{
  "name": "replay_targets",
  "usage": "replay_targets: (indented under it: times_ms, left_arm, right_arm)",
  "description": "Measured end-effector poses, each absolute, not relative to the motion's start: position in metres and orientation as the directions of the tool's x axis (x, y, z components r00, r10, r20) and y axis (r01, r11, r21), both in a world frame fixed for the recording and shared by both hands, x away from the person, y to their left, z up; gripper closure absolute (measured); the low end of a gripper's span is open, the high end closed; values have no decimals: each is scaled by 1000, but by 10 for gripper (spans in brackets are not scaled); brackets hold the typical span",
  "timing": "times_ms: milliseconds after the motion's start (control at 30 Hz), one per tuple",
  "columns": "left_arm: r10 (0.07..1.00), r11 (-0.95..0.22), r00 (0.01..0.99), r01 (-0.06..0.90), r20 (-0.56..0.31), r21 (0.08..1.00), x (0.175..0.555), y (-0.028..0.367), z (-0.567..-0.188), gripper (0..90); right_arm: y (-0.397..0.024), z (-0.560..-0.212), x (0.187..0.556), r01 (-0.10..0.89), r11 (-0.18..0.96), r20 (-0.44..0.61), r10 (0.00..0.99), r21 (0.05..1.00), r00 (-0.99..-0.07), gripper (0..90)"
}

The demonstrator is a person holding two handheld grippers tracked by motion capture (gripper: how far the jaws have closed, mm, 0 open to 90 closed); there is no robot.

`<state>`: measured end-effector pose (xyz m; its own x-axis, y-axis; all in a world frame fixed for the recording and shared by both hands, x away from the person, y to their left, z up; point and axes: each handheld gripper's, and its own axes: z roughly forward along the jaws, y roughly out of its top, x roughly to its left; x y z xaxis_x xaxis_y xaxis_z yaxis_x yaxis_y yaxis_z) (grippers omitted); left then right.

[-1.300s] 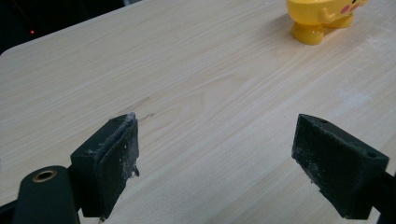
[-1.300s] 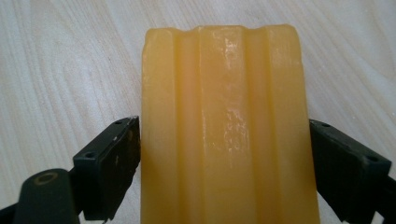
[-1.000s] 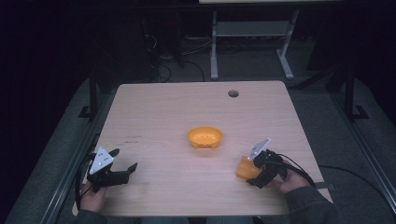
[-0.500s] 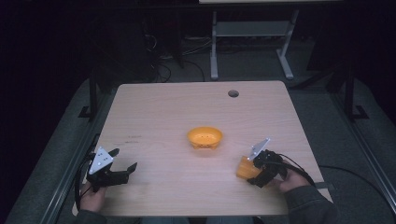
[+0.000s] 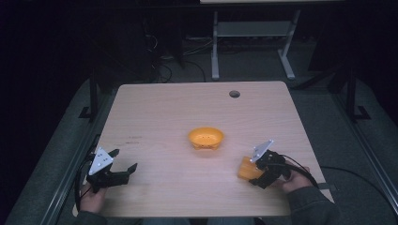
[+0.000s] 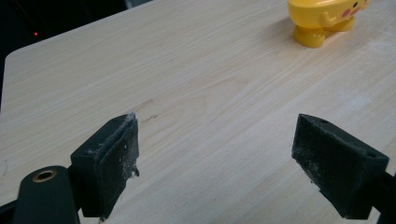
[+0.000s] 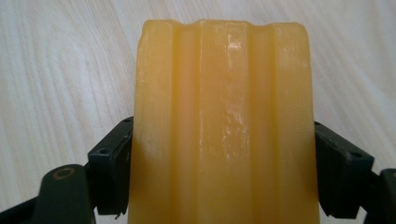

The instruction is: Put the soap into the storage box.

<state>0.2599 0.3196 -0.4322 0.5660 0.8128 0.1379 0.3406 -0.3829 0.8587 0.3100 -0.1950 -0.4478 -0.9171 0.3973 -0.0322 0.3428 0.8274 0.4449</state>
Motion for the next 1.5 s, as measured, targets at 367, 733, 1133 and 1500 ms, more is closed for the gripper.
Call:
replay_targets:
  times_ms: [367,733,1133,1500]
  left_arm:
    - [814,-382,565,341,137,859,260,319,-432,142]
    - [813,-379,567,343,133,859,260,319,-432,142]
    - [814,-377,565,343,132,860,260,319,-432,142]
    - [816,-376,563,341,133,862,260,320,-431,142]
  right_arm:
    - [-194,-435,313,317,820,-42,382,477,-923,208]
    - [-191,-422,326,299,809,-26,361,507,-932,207]
    - [-177,-411,344,255,813,-28,316,523,-948,208]
    - [-161,-396,360,220,820,-42,284,528,-958,208]
